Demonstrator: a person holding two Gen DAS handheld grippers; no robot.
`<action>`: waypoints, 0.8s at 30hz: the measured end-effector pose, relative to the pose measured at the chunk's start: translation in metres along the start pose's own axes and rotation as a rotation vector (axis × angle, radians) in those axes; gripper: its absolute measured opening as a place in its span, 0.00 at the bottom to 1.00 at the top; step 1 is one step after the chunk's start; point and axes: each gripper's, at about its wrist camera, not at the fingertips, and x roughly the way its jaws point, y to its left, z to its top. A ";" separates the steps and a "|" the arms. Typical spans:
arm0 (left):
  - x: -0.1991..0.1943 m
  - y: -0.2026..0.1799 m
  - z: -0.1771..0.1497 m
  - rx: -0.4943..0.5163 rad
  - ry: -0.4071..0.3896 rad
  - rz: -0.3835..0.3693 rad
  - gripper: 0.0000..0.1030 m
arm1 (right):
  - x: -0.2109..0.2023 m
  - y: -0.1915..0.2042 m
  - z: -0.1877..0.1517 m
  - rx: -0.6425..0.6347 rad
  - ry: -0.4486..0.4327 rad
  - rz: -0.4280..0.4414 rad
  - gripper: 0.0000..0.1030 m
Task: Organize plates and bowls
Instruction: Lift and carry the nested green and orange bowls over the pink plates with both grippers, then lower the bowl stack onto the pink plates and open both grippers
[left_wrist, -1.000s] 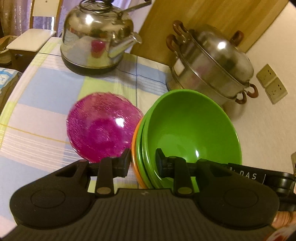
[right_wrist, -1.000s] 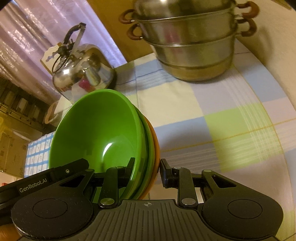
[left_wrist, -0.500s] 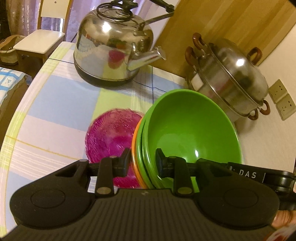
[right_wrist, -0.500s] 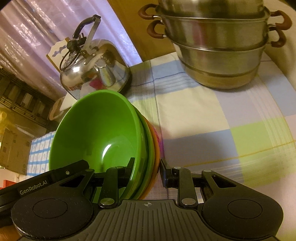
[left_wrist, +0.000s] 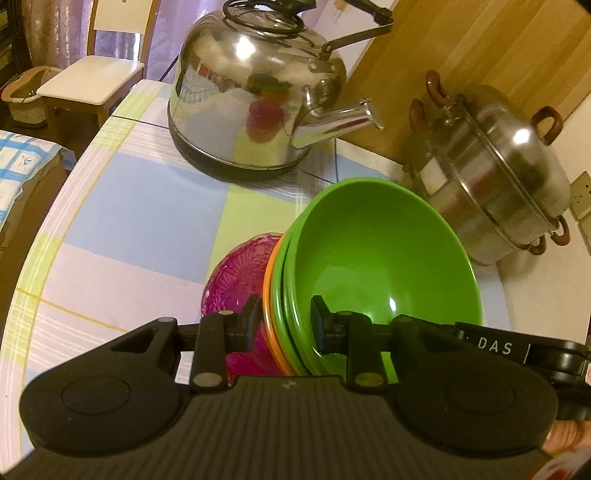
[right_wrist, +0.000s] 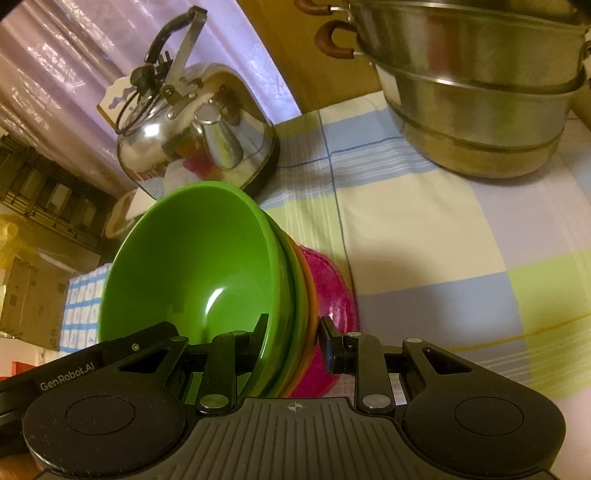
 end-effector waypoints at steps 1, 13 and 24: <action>0.003 0.001 0.001 -0.002 0.002 0.001 0.24 | 0.003 -0.001 0.000 0.005 0.002 0.002 0.27; 0.034 0.017 0.001 0.001 0.015 0.018 0.24 | 0.040 -0.011 -0.001 0.022 0.021 0.005 0.27; 0.042 0.020 0.000 0.017 0.006 0.017 0.23 | 0.050 -0.017 -0.004 0.025 0.028 0.014 0.27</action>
